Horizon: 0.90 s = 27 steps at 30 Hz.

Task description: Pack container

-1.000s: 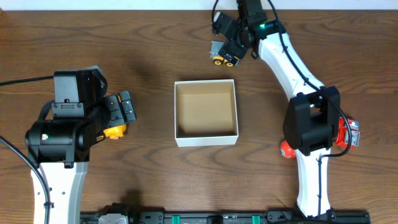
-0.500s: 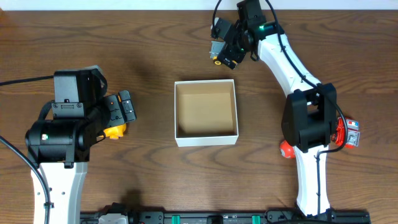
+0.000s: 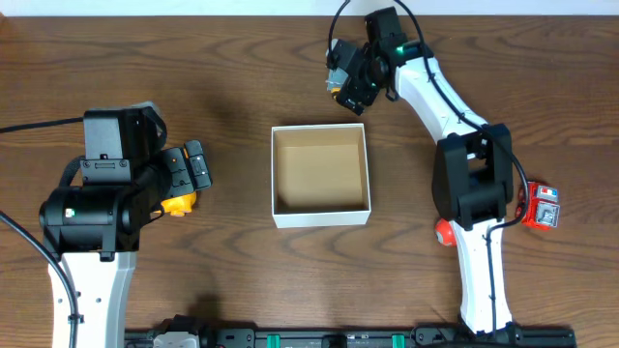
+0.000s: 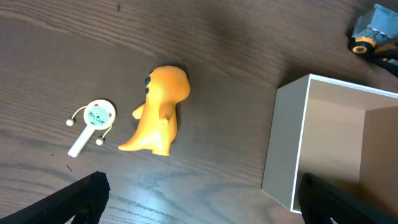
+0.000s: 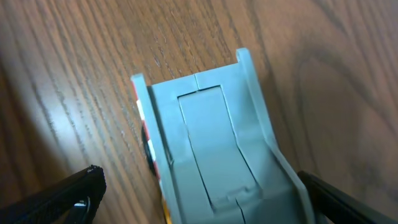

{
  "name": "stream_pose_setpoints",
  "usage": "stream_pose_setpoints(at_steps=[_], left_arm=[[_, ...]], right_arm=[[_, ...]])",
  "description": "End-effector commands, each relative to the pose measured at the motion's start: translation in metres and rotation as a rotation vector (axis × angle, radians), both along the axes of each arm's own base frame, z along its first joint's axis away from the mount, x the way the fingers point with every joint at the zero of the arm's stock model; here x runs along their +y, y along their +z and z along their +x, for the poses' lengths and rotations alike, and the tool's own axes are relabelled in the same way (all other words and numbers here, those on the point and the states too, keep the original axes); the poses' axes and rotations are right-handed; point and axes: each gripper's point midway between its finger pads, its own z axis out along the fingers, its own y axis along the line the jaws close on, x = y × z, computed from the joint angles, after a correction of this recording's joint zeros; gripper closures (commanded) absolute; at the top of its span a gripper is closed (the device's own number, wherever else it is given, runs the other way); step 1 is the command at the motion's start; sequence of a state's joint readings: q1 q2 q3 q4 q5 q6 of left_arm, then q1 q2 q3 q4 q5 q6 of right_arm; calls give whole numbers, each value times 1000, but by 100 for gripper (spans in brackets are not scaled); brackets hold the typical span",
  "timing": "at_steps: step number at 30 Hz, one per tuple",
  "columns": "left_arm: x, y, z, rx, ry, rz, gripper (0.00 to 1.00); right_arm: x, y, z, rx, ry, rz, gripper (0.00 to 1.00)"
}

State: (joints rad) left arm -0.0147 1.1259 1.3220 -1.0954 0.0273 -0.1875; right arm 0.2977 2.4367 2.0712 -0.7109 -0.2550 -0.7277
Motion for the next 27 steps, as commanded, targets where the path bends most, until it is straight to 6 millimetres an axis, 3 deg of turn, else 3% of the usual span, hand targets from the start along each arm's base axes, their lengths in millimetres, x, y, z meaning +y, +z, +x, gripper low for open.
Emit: stream_pose_setpoints(at_steps=[1, 7, 10, 19, 27], left_arm=[[0, 6, 2, -15, 10, -16, 2], [0, 6, 2, -15, 10, -16, 2], [-1, 6, 2, -15, 10, -16, 2], [-1, 6, 2, -15, 10, -16, 2], [-1, 6, 2, -15, 10, -16, 2]], right_arm=[[-3, -3, 4, 0, 5, 13, 1], [-6, -22, -2, 57, -12, 15, 3], [-4, -21, -3, 68, -29, 34, 7], [-2, -20, -1, 63, -39, 43, 29], [-2, -20, -1, 63, -40, 43, 42]])
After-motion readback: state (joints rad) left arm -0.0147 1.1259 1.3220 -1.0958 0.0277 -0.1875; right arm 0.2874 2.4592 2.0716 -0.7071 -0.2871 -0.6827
